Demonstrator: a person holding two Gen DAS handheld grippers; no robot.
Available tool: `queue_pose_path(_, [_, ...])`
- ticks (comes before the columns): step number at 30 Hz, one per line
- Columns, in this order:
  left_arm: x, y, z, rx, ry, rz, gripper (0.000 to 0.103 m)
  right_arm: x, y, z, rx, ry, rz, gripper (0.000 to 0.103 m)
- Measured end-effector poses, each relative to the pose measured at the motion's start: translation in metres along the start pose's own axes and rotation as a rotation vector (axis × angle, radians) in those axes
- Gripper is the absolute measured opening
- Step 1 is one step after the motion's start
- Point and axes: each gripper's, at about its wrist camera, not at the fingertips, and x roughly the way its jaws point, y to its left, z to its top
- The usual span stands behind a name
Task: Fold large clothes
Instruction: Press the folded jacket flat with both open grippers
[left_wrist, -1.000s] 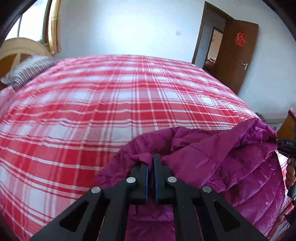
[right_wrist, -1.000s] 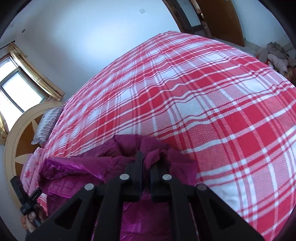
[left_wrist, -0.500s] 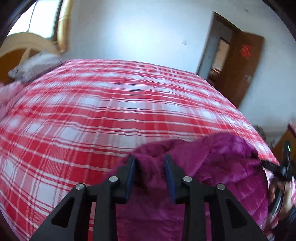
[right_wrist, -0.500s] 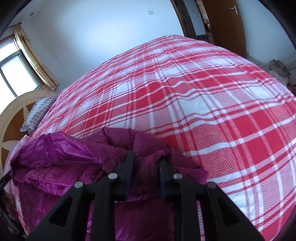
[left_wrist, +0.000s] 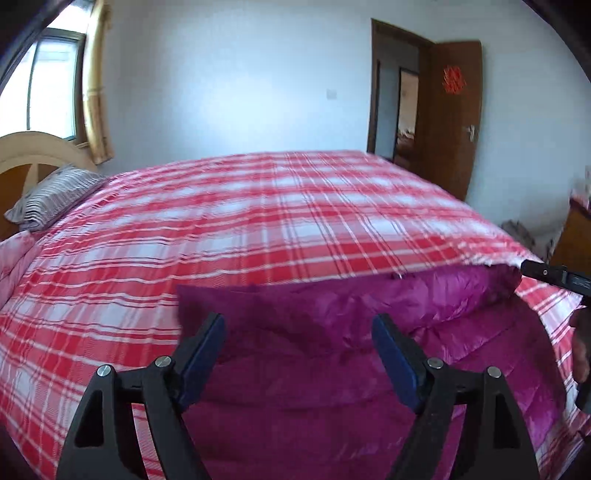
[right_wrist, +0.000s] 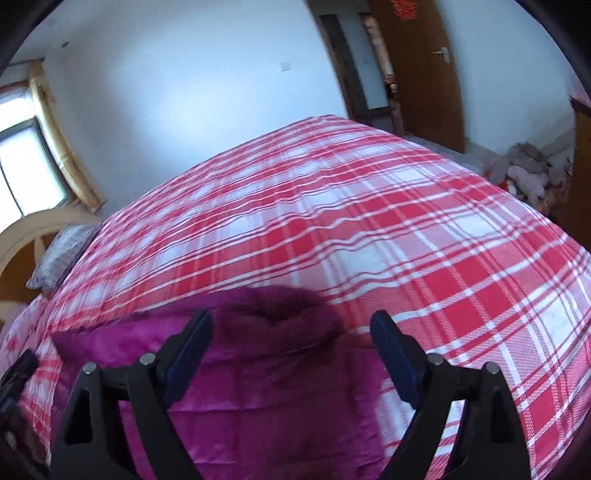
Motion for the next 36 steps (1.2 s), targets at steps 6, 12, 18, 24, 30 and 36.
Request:
queue_pose_path(6, [0.058,-0.019,-0.019,0.085,0.102,0.131,0.081,0.025,0.075,-0.014,-0.240,0.089,0.050,0.081])
queue_pose_path(12, [0.077,-0.001,-0.030,-0.013,0.145,0.120,0.083,0.085,0.078,-0.038,-0.223,0.181,0.027,0.081])
queue_pose_path(18, [0.070,-0.013,-0.023,0.027,0.129,0.147,0.084,0.092,0.071,-0.040,-0.194,0.175,0.029,0.081])
queue_pose_path(24, [0.056,-0.022,-0.005,0.146,0.023,0.212,0.084,0.096,0.072,-0.046,-0.207,0.180,0.011,0.083])
queue_pose_path(30, [0.103,0.037,-0.012,-0.072,0.186,0.181,0.086,0.101,0.074,-0.048,-0.220,0.201,0.001,0.086])
queue_pose_path(36, [0.112,0.048,-0.022,-0.155,0.199,0.150,0.097,0.102,0.073,-0.049,-0.221,0.206,-0.001,0.086])
